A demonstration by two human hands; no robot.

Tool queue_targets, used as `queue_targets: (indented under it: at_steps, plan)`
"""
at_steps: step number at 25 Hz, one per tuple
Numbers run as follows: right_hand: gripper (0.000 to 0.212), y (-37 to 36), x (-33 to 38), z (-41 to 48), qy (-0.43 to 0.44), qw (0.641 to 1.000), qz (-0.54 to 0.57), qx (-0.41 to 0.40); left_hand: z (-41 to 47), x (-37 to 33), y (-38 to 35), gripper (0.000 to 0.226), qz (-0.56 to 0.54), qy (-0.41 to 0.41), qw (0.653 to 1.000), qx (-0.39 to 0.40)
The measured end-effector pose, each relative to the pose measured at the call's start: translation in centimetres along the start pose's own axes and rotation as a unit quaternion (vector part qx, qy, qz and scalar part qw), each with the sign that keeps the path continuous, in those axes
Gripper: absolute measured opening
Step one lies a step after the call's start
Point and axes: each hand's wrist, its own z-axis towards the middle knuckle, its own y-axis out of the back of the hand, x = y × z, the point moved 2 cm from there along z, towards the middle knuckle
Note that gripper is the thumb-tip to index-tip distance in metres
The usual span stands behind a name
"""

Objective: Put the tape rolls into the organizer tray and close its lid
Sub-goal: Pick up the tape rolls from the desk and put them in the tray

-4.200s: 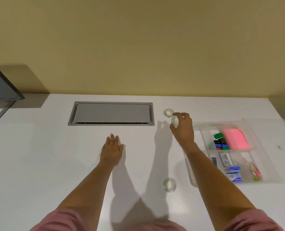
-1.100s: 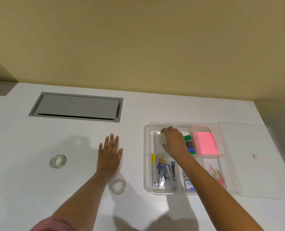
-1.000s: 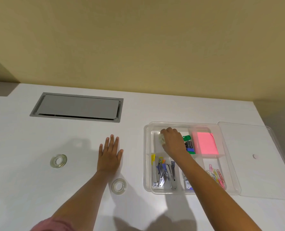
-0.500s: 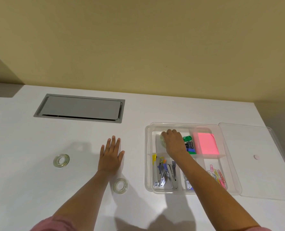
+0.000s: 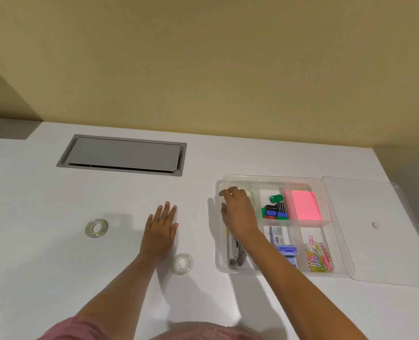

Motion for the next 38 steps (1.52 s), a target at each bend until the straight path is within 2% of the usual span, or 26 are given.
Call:
queue_targets:
  at_steps: [6,8,10,13,18,23,27,28,30,32,35,38]
  plan:
    - [0.031,-2.2,3.8,-3.9,0.057,0.998,0.034,0.005,-2.5,0.5,-0.3,0.078,-0.005,0.004,1.0,-0.005]
    - [0.033,-3.4,4.7,-5.3,0.086,0.995,0.041,0.041,-3.2,0.6,-0.5,0.071,-0.007,0.007,1.0,-0.004]
    - [0.037,-4.8,5.3,-6.4,0.111,0.988,0.032,0.104,-3.6,0.9,-0.7,0.053,-0.012,0.011,1.0,-0.002]
    - [0.042,-6.4,5.8,-7.8,0.126,0.977,0.012,0.17,-4.5,1.3,-1.2,0.052,-0.028,0.012,1.0,-0.005]
    - [0.059,-7.8,6.6,-9.4,0.099,0.975,0.019,0.196,-5.9,1.6,-1.7,0.052,-0.041,0.01,0.999,-0.016]
    - [0.065,-8.3,7.0,-9.7,0.105,0.974,0.007,0.198,-6.4,1.9,-1.9,0.052,-0.052,0.007,0.998,-0.016]
    - [0.057,-8.6,7.0,-9.8,0.111,0.975,0.005,0.193,-6.2,2.1,-2.1,0.052,-0.04,0.009,0.999,-0.013]
    - [0.054,-8.7,7.0,-9.8,0.112,0.976,0.008,0.188,-6.3,2.0,-2.0,0.057,-0.035,0.007,0.999,-0.012]
    - [0.051,-8.6,6.8,-9.7,0.109,0.978,0.021,0.177,-6.5,1.9,-1.9,0.086,-0.037,0.002,0.999,-0.023]
    - [0.051,-7.9,6.7,-9.2,0.1,0.982,0.041,0.153,-6.6,1.9,-1.9,0.103,-0.042,0.003,0.998,-0.036]
    - [0.053,-5.7,6.1,-7.3,0.088,0.988,0.081,0.096,-6.8,1.2,-1.2,0.098,-0.045,0.009,0.998,-0.036]
    - [0.053,-2.6,4.4,-4.5,0.037,0.991,0.128,0.02,-6.6,0.8,-0.9,0.092,-0.028,0.017,0.999,-0.03]
